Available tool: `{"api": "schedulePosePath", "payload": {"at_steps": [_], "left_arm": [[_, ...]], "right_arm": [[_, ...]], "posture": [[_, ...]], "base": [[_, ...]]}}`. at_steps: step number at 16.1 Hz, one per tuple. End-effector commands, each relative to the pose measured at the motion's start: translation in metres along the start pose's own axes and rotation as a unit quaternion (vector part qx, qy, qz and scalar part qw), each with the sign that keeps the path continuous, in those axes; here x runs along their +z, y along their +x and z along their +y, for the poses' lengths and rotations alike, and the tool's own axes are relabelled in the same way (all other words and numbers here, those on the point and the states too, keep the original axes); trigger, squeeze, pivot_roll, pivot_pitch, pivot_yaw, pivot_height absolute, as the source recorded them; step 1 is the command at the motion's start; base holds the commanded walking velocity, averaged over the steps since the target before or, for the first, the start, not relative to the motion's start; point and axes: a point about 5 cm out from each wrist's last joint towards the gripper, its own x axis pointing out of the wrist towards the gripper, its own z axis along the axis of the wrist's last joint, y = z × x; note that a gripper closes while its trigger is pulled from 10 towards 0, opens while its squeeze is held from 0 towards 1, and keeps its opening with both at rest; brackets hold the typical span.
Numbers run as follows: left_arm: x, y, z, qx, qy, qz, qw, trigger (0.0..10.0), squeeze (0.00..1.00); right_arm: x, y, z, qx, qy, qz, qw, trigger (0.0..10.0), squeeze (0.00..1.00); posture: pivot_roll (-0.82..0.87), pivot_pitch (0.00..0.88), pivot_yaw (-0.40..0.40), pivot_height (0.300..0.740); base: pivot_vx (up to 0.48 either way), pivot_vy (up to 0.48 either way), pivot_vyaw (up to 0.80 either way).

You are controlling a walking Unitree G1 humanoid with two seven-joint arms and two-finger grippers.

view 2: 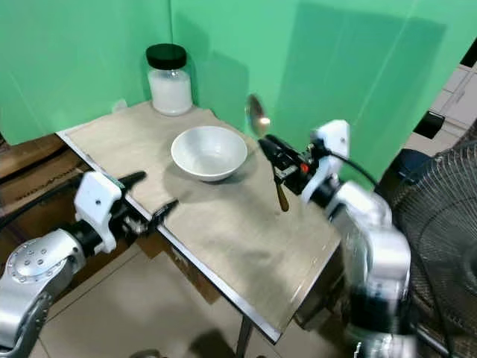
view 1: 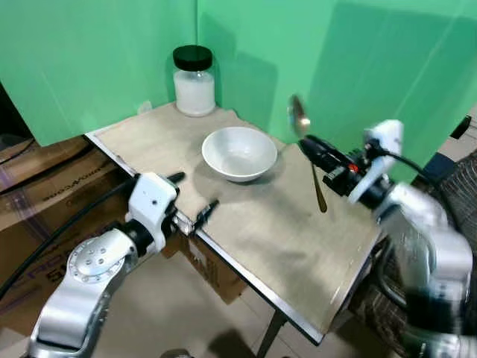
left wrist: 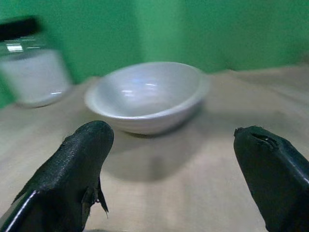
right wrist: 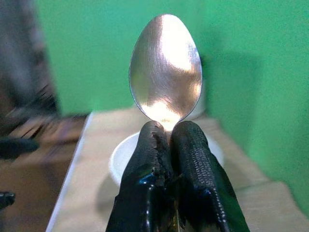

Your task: Setting the table

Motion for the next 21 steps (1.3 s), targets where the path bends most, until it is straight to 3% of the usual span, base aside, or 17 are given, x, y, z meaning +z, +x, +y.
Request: {"api": "schedulePosePath", "payload": {"at_steps": [1, 4, 6, 11, 14, 16, 21], "left_arm": [[0.003, -0.001, 0.003, 0.031, 0.007, 0.001, 0.999, 10.0, 0.0], [0.006, 0.003, -0.003, 0.052, 0.02, 0.004, 0.998, 10.0, 0.0], [0.006, 0.006, -0.007, 0.051, 0.019, 0.005, 0.999, 10.0, 0.0], [0.013, 0.009, -0.005, 0.088, -0.005, -0.011, 0.996, 10.0, 0.0], [0.013, 0.004, -0.007, 0.1, -0.007, -0.01, 0.995, 10.0, 0.0], [0.016, 0.004, -0.001, 0.121, -0.01, -0.015, 0.992, 10.0, 0.0], [0.016, 0.004, -0.002, 0.123, -0.009, -0.015, 0.992, 10.0, 0.0]], "right_arm": [[0.006, -0.006, -0.001, -0.038, -0.009, -0.007, 0.999, 10.0, 0.0], [0.009, -0.013, 0.021, -0.102, -0.012, -0.03, 0.994, 10.0, 0.0], [0.009, -0.014, 0.026, -0.123, -0.021, -0.03, 0.992, 10.0, 0.0], [0.018, -0.027, 0.022, -0.158, -0.055, -0.01, 0.986, 10.0, 0.0], [0.017, -0.02, 0.025, -0.162, -0.032, -0.019, 0.986, 10.0, 0.0], [0.003, -0.014, 0.027, -0.171, -0.02, 0.011, 0.985, 10.0, 0.0], [-0.005, -0.006, 0.029, -0.156, -0.019, 0.039, 0.987, 10.0, 0.0]], "posture": [[0.13, 0.0, -0.04, 0.74], [0.1, 0.0, -0.018, 0.74], [0.08, 0.0, -0.006, 0.74], [0.1, 0.0, -0.025, 0.74], [0.13, 0.0, -0.043, 0.74], [0.15, 0.0, -0.056, 0.74], [0.16, 0.0, -0.071, 0.74]], "base": [[0.0, 0.0, 0.0], [0.0, 0.0, -0.5], [0.0, 0.0, -0.8], [0.0, 0.0, -0.8], [0.0, 0.0, -0.8], [0.0, 0.0, 0.0], [0.0, 0.0, 0.0]]}}
